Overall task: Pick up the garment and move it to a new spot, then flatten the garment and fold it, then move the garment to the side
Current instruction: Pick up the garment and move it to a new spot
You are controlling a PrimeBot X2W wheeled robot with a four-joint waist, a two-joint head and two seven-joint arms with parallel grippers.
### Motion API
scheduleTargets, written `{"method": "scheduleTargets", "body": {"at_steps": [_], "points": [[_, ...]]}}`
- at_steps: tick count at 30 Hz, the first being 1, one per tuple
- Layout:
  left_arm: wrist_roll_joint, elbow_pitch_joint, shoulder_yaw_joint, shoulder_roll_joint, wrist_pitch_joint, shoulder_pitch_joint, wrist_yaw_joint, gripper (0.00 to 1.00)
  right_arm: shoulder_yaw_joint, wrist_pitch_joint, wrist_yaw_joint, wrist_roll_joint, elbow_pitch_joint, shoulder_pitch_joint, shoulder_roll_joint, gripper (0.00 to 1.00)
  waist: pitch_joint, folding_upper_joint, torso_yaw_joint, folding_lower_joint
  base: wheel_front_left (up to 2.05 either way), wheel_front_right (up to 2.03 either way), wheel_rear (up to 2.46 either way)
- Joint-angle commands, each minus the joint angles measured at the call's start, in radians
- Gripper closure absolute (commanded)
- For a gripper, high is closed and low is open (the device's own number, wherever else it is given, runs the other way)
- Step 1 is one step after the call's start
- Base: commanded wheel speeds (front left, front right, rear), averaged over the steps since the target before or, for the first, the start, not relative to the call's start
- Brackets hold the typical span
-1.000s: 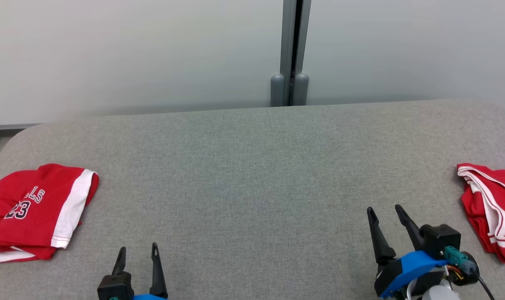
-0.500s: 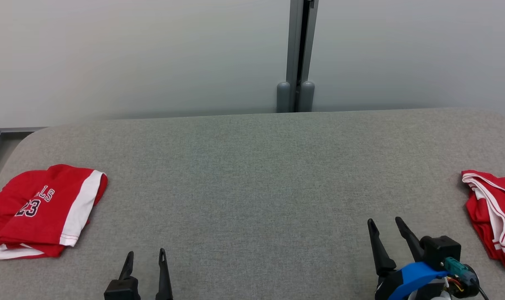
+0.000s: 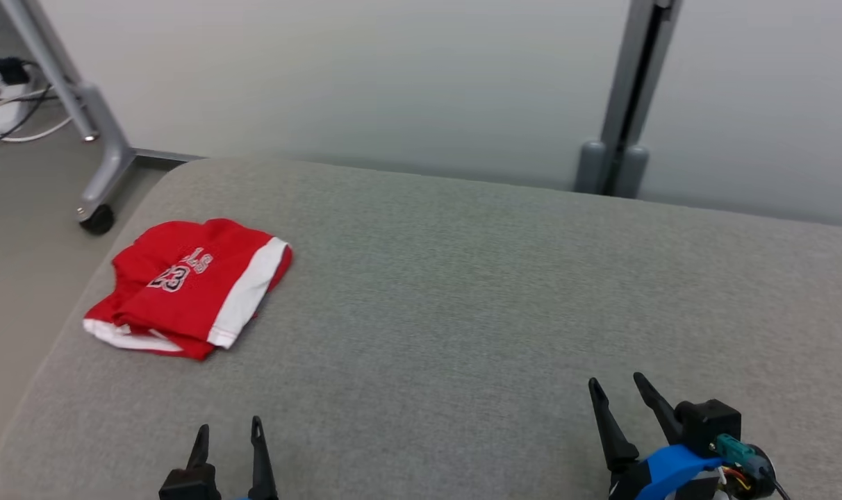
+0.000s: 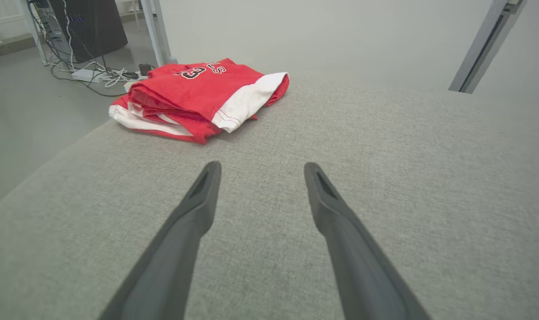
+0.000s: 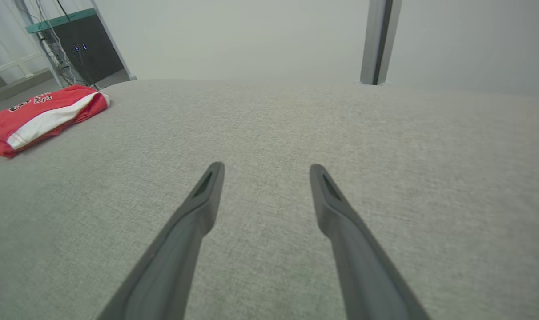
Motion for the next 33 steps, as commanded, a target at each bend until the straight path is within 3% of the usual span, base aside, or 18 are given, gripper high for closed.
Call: {"method": "scheduleTargets", "body": {"at_steps": [1, 6, 10, 16, 22, 27, 33], "points": [[-0.002, 0.000, 0.013, 0.000, 0.000, 0.007, 0.007, 0.00, 0.006, -0.003, 0.000, 0.006, 0.001, -0.004, -0.001, 0.00, 0.043, 0.0000, 0.076, -0.0001, 0.00, 0.00, 0.00], [-0.017, -0.010, 0.066, 0.000, 0.000, 0.032, 0.018, 0.00, 0.051, -0.003, 0.000, 0.007, 0.002, -0.018, -0.002, 0.00, 0.052, 0.0000, 0.172, -0.0001, 0.00, 0.00, 0.00], [-0.029, -0.020, 0.105, 0.000, 0.000, 0.055, 0.023, 0.00, 0.078, -0.003, 0.000, 0.006, 0.002, -0.028, -0.002, 0.00, 0.055, 0.0000, 0.211, -0.0001, 0.00, 0.00, 0.00], [-0.039, -0.025, 0.121, 0.000, 0.000, 0.039, 0.010, 0.00, 0.102, -0.003, 0.000, -0.016, 0.016, -0.051, -0.002, 0.00, 0.071, 0.0000, 0.215, -0.0001, 0.00, 0.00, 0.00], [-0.025, -0.064, 0.196, 0.000, 0.000, -0.051, -0.008, 0.00, 0.086, -0.003, 0.000, -0.050, 0.014, -0.071, -0.002, 0.00, 0.111, 0.0000, 0.189, -0.0001, 0.00, 0.00, 0.00], [-0.001, -0.085, 0.263, 0.035, 0.000, -0.173, -0.069, 0.00, 0.072, -0.003, 0.000, -0.073, -0.005, -0.098, -0.011, 0.00, 0.171, 0.0000, 0.164, -0.0001, 0.00, 0.00, 0.00], [0.000, 0.024, 0.270, 0.105, 0.000, -0.341, -0.171, 0.00, 0.088, -0.003, 0.000, -0.075, -0.032, -0.127, -0.033, 0.00, 0.234, 0.0000, 0.139, -0.0001, 0.00, 0.00, 0.00]]}}
